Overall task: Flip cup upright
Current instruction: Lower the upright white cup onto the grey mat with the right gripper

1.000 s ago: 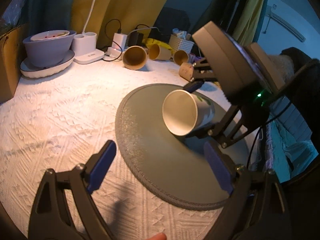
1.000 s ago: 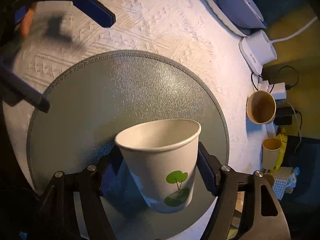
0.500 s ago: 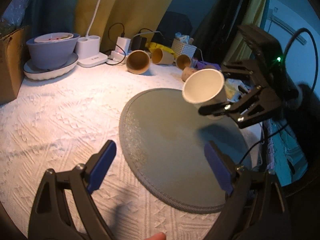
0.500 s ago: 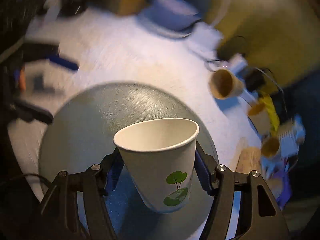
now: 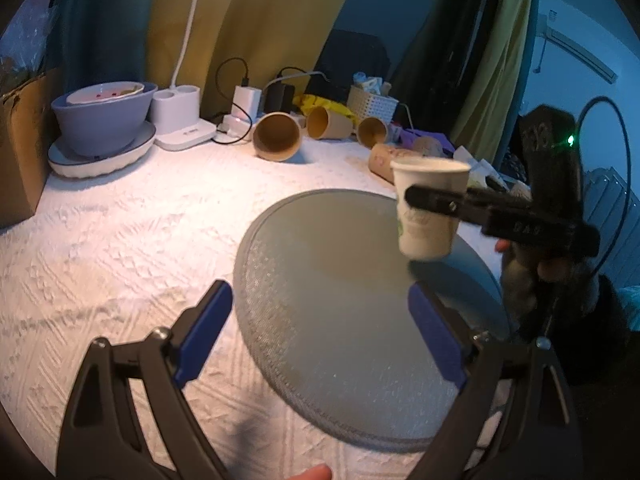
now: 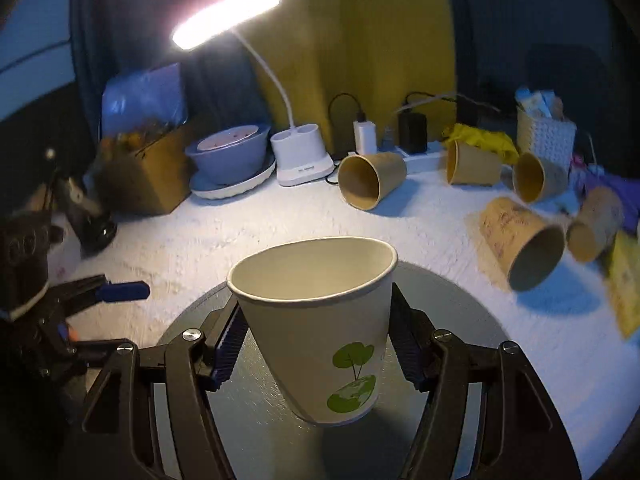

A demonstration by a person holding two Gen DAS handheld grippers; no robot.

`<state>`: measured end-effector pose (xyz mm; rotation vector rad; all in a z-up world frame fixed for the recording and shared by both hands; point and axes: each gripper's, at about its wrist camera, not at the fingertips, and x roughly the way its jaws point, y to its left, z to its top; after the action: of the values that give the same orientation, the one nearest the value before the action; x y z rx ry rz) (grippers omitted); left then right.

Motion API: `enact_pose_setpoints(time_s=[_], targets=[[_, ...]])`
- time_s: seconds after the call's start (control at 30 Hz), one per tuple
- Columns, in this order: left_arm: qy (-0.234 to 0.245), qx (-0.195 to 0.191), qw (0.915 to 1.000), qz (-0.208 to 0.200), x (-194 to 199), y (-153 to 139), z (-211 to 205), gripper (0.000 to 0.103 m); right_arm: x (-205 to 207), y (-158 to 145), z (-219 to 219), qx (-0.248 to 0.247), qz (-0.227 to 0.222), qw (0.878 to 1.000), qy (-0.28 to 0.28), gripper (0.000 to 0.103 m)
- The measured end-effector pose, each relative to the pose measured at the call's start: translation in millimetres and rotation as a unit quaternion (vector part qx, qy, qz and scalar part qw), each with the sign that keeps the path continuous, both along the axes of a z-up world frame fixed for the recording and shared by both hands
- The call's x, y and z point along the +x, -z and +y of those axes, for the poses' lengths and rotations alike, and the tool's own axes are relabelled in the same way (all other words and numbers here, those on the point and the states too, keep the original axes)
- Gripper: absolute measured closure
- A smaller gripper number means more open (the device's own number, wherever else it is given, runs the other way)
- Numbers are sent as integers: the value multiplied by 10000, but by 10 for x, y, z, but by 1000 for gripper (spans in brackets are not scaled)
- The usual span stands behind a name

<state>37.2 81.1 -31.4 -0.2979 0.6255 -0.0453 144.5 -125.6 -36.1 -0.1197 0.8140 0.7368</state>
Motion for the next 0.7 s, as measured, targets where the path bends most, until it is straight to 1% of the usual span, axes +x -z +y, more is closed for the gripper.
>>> enact_pose_setpoints(time_s=[0.17, 0.23, 0.37, 0.7], targets=[[-12, 46, 10000, -55, 9, -10, -23, 12, -19, 132, -44, -8, 45, 9997, 224, 35], [-7, 48, 10000, -53, 15, -9, -28, 12, -9, 114, -116, 94, 34, 9993, 357, 33], [-14, 47, 10000, -71, 16, -10, -26, 12, -34, 103, -201, 73, 30, 9990, 448, 33], [-40, 98, 9998, -144, 0, -50, -41, 12, -131, 102, -187, -143, 33, 9993, 334, 32]])
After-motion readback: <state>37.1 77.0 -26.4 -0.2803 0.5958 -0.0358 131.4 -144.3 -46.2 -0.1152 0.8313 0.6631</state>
